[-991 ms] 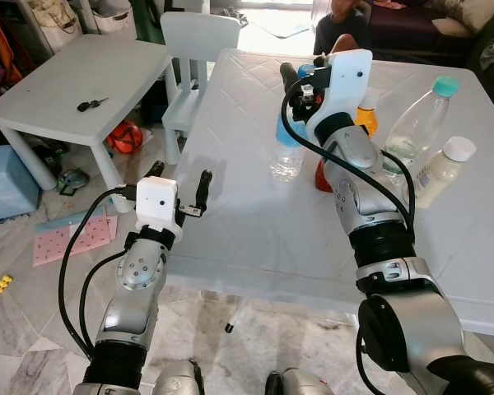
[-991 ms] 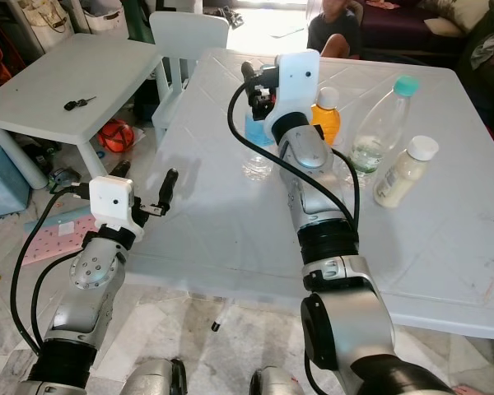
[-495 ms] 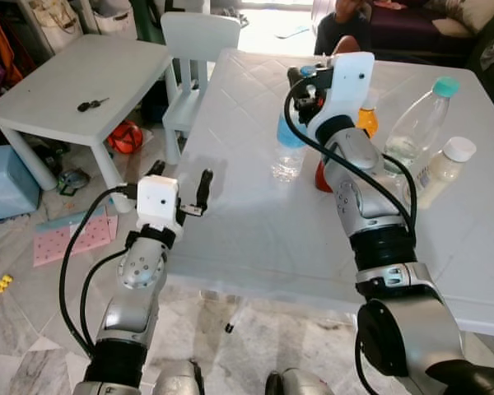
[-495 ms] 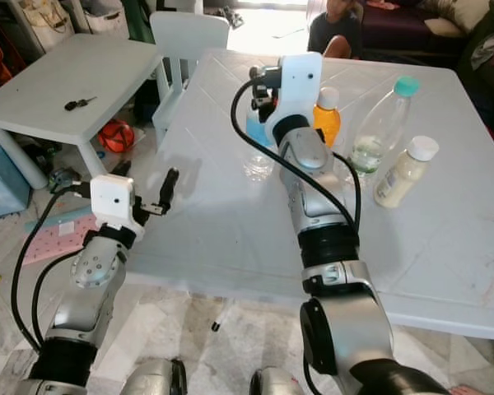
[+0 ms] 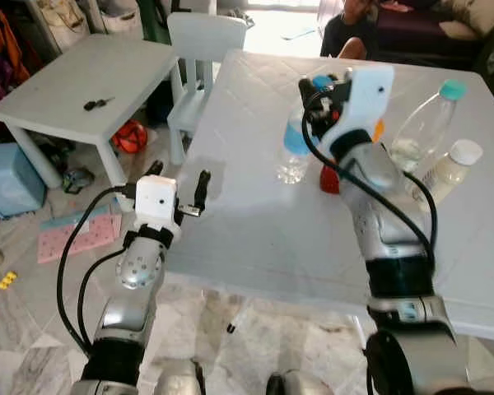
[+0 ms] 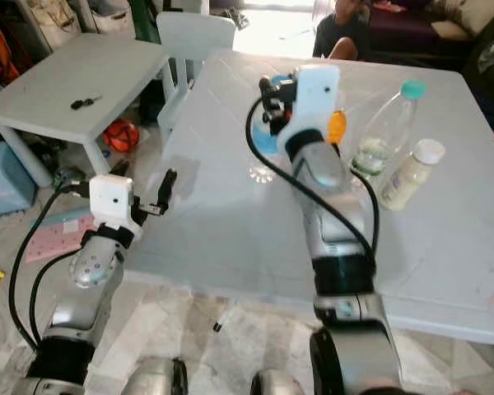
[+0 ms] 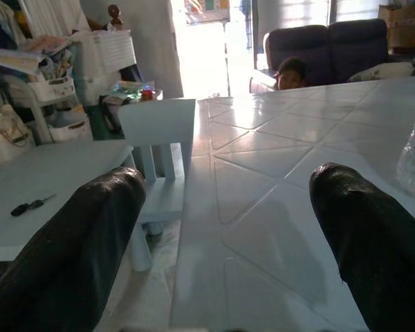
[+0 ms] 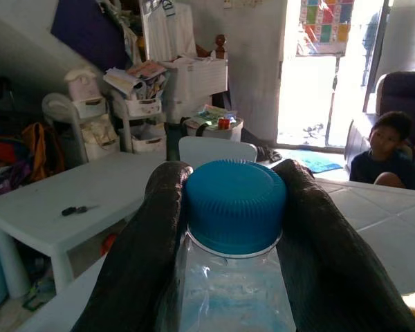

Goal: Restocking fridge

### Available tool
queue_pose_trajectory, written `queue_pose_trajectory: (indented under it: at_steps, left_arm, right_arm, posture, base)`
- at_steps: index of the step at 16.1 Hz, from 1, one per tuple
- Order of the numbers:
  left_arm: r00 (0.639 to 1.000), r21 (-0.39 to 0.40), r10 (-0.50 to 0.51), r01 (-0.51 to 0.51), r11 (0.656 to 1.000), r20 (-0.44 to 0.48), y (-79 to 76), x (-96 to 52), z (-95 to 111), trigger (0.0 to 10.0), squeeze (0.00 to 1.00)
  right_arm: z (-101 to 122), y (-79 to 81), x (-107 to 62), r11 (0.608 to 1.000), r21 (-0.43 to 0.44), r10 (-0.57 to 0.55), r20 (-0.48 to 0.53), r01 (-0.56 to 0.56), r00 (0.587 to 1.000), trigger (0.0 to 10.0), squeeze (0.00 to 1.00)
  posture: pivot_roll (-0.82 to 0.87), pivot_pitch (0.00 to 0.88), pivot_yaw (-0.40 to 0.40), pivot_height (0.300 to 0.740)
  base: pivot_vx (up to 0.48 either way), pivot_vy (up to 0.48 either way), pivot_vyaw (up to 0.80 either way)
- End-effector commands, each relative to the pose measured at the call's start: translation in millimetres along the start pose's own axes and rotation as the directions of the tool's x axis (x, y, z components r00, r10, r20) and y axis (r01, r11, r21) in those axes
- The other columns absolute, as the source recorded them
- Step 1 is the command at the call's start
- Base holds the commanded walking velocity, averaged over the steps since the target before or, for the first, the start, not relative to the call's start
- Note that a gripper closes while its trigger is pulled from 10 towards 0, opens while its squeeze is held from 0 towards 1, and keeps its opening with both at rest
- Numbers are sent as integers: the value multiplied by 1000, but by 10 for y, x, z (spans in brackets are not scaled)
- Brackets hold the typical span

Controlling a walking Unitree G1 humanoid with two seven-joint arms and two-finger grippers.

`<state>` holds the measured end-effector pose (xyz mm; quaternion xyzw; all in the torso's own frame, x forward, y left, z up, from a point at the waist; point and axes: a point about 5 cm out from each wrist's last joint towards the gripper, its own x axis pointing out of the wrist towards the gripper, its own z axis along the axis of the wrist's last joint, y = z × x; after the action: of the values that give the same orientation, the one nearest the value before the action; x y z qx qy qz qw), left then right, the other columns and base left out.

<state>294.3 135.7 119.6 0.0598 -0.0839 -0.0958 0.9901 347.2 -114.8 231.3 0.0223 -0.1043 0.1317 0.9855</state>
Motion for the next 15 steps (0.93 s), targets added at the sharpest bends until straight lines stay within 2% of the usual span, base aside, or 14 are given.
queue_pose_trajectory:
  at_steps: [1,2,3,4,5,7,9,11,12,14,15]
  left_arm:
    - [1000,6,-1,2,1000,-18,2,-9,-40,10000,0]
    - [1000,6,-6,6,1000,-20,-12,-5,-45,10000,0]
    - [1000,4,-9,9,1000,-20,-24,1,-45,10000,0]
    - [1000,3,-10,10,1000,-20,-26,6,-44,10000,0]
    - [1000,1,-2,2,1000,-21,-20,17,-47,10000,0]
    - [997,9,53,-53,999,-51,6,55,-78,10000,0]
    - [996,-9,81,-81,997,-42,24,105,-34,10000,0]
    - [994,-19,96,-97,995,-46,44,105,-39,10000,0]
    - [992,-12,110,-111,994,-57,49,85,-71,10000,0]
    - [992,-18,102,-104,994,-68,24,58,-103,10000,0]
    - [992,-14,103,-105,994,-76,6,48,-122,10000,0]
  right_arm:
    - [-198,32,-98,1000,3,28,-106,-27,994,3686,0]
    - [-226,54,-159,999,-6,44,-119,-45,992,2745,0]
    - [-253,74,-221,998,-7,57,-134,-59,989,2431,0]
    - [-275,88,-287,998,-9,66,-143,-68,987,3608,0]
    - [-308,91,-358,996,-46,69,-140,-76,988,10000,0]
    - [-240,135,-364,994,-63,83,-80,-88,993,10000,0]
    - [-139,199,-352,993,-64,99,-21,-100,995,10000,0]
    - [-173,196,-401,995,-51,86,-11,-87,996,10000,0]
    - [-249,191,-488,996,-54,75,-11,-75,997,10000,0]
    - [-256,189,-533,996,-70,60,7,-60,998,10000,0]
    - [-233,194,-545,993,-107,51,30,-48,998,10000,0]
  posture:
    - [-4,46,-15,740]
    - [-9,43,-13,740]
    - [-13,39,-13,740]
    - [-14,38,-13,740]
    - [-15,38,-12,740]
    - [-18,33,-7,740]
    - [-17,36,-7,740]
    - [-16,32,-12,740]
    - [-20,27,-13,740]
    - [-27,18,-13,740]
    - [-30,14,-12,740]
  base:
    - [0,0,0]
    - [0,0,0]
    - [0,0,0]
    - [0,0,0]
    - [0,0,0]
    - [0,0,0]
    - [0,0,0]
    - [0,0,0]
    - [0,292,0]
    - [0,386,0]
    - [0,480,0]
